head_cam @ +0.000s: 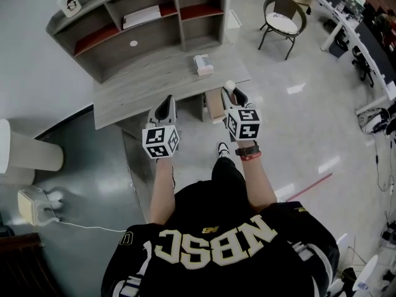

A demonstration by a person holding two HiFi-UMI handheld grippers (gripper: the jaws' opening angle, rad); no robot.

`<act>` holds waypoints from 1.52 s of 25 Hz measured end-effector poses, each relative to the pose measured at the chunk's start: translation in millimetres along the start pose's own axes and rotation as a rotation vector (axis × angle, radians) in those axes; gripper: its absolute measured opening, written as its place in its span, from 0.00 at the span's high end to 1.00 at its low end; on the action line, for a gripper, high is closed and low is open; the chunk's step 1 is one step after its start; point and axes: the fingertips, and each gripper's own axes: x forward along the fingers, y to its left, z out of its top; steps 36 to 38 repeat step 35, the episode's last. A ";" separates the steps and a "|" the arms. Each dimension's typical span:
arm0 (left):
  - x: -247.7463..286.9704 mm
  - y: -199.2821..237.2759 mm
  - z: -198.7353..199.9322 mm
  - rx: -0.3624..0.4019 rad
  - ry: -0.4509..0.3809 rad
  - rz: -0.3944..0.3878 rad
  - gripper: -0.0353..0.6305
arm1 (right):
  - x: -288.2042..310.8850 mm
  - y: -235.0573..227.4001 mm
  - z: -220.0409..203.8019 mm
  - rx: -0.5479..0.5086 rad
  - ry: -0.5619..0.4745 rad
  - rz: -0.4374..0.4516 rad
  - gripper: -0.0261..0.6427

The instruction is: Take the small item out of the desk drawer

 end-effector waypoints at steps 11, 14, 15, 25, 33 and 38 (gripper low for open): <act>-14.0 10.4 42.9 0.050 -0.073 0.042 0.93 | -14.8 7.0 50.3 -0.101 -0.116 -0.037 0.76; -14.0 12.6 45.5 0.053 -0.077 0.044 0.93 | -13.1 9.6 53.9 -0.110 -0.131 -0.033 0.76; -13.8 12.8 45.3 0.054 -0.076 0.044 0.93 | -12.2 10.3 53.7 -0.107 -0.131 -0.030 0.76; 1.4 19.1 26.0 0.066 -0.031 0.072 0.93 | 5.9 6.6 37.7 -0.089 -0.093 -0.002 0.76; 53.3 32.3 -37.9 0.019 0.083 0.113 0.93 | 65.4 -35.1 -22.8 -0.055 0.037 0.012 0.76; 72.2 37.4 -61.4 0.003 0.121 0.124 0.93 | 89.4 -52.7 -49.9 -0.047 0.089 0.007 0.76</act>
